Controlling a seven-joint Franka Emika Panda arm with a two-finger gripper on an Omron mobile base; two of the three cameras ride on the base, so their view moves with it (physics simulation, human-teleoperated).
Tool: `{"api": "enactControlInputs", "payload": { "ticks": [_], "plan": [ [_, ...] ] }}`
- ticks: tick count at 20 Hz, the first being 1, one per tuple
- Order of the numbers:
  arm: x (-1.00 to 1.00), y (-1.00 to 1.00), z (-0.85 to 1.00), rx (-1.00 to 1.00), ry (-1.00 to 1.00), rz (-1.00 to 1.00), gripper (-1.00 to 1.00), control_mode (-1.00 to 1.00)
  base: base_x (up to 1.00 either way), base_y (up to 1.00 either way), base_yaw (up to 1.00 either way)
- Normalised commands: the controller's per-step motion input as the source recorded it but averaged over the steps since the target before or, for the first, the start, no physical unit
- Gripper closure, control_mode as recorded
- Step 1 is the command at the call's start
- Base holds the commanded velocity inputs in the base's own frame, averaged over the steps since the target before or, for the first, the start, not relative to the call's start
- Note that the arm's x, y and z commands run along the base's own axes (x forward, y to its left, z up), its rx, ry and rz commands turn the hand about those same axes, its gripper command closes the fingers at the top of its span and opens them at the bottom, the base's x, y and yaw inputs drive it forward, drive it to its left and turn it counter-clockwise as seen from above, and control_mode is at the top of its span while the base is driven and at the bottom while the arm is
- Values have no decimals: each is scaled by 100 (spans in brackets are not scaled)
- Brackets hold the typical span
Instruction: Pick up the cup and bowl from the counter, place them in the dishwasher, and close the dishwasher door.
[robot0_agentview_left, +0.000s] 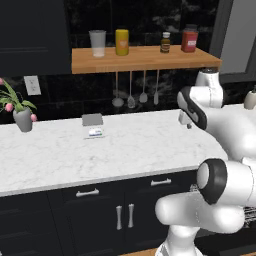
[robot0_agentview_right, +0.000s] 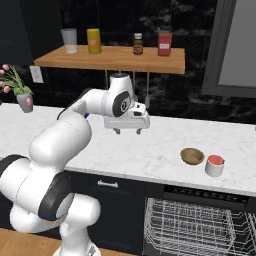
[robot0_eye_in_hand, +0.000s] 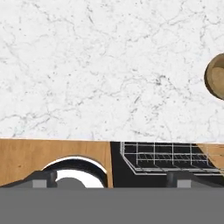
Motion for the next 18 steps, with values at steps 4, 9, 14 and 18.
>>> {"api": "enactControlInputs", "payload": {
  "ticks": [4,9,14,18],
  "plan": [
    [92,-31,-13,-2,7,0,-100,-100,0,0,0],
    [68,-61,-12,3,1,0,-100,-100,0,0,0],
    [22,-53,-46,4,0,0,-100,-100,0,0,0],
    [16,-34,-53,0,0,0,-100,-100,0,0,0]
  ]
}}
